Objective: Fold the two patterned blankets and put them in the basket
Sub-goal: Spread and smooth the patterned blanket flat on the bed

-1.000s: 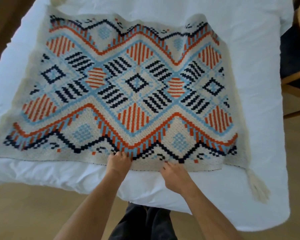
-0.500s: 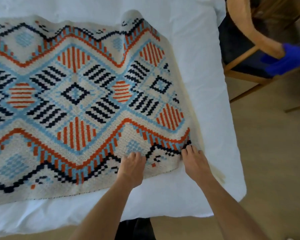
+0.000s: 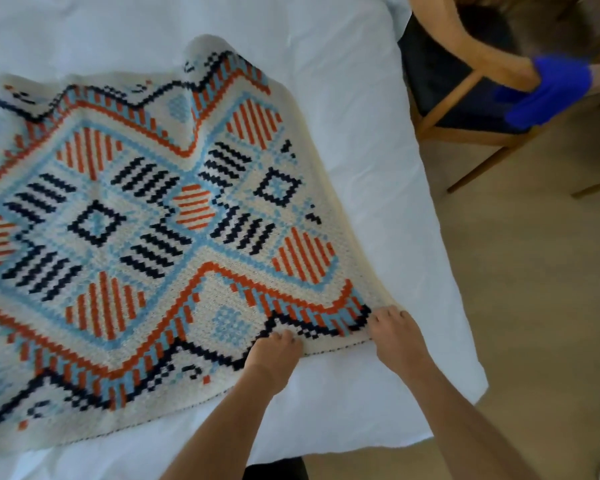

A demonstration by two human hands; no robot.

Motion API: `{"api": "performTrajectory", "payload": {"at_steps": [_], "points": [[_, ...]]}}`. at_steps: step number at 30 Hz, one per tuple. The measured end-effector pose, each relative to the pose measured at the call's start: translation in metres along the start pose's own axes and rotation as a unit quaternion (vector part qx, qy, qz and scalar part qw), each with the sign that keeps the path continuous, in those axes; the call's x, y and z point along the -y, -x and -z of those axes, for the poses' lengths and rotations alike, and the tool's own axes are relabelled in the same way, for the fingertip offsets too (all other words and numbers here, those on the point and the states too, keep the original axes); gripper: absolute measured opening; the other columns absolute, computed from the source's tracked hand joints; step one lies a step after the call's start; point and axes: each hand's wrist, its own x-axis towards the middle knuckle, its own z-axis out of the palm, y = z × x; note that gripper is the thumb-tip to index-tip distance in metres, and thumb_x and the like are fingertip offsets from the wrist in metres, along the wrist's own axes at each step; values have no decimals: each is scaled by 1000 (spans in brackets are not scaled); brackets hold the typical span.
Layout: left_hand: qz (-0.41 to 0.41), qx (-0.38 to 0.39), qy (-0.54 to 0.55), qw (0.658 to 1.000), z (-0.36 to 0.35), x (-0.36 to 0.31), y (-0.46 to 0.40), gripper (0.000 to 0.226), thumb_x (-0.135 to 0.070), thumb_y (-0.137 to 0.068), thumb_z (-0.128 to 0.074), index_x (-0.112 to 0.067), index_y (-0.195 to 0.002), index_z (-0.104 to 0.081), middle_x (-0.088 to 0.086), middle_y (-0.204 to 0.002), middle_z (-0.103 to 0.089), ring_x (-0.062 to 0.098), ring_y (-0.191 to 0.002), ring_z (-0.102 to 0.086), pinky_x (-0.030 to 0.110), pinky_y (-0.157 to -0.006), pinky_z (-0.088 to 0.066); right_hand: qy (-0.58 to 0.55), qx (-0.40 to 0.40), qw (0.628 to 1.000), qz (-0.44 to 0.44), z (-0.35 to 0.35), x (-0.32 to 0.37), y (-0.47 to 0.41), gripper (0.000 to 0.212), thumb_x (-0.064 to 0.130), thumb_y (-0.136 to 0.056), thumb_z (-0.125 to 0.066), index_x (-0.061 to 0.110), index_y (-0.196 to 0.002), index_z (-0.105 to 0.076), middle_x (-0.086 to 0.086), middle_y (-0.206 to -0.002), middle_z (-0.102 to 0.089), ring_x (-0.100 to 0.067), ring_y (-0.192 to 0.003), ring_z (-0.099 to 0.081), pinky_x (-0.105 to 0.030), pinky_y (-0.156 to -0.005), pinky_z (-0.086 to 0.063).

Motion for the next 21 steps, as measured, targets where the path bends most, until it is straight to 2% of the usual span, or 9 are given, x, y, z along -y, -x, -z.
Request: {"api": "performTrajectory", "payload": {"at_steps": [2,3,5,7,9,13,21], "points": [[-13,27,0,1000,9,-2,0,51,-7,-89,-54,-9,-137,-37,13,-130,-45,29,-114,-51,38,-91,-49,-4,52,999,-4,6,-7,9,36,7,-39,-83,9,-72,-70,-7,-71,-64,-24,-64,-60,-35,-55,-52],[-19,42,-2,999,12,-3,0,49,-10,-89,-54,-9,-136,-38,12,-128,-47,28,-112,-52,38,-90,-49,1,89,996,-5,11,-6,13,34,11,-50,-79,11,-83,-71,-6,-82,-65,-24,-74,-61,-35,-63,-52],[-21,53,-3,998,17,-1,-1,45,-16,-89,-52,-9,-133,-42,12,-126,-48,27,-110,-52,38,-90,-48,11,127,992,7,19,-2,15,33,11,-76,-62,12,-109,-65,-7,-109,-61,-26,-101,-55,-35,-83,-45],[-15,39,1,999,25,8,-1,42,-16,-90,-48,-9,-132,-44,12,-127,-48,27,-112,-50,39,-92,-47,30,160,986,26,25,3,10,35,10,-86,-47,11,-120,-56,-7,-122,-53,-26,-114,-46,-33,-90,-37],[-8,16,1,1000,33,25,-4,46,-16,-90,-46,-9,-135,-40,14,-134,-43,28,-119,-45,41,-97,-44,36,173,984,24,37,7,-2,34,11,-89,-44,12,-122,-54,-8,-123,-52,-26,-115,-45,-33,-91,-37],[30,-38,17,999,59,73,-9,51,-14,-91,-45,-12,-140,-33,15,-141,-35,29,-125,-38,42,-100,-42,22,149,989,5,72,9,-40,33,10,-91,-43,11,-122,-51,-9,-123,-52,-26,-115,-46,-34,-92,-38],[99,-123,38,987,126,175,-41,49,-21,-94,-40,-13,-142,-29,13,-146,-26,29,-131,-31,43,-99,-39,-5,38,999,-11,169,10,-164,29,4,-89,-42,9,-117,-51,-10,-116,-53,-27,-109,-49,-34,-85,-40]]}}
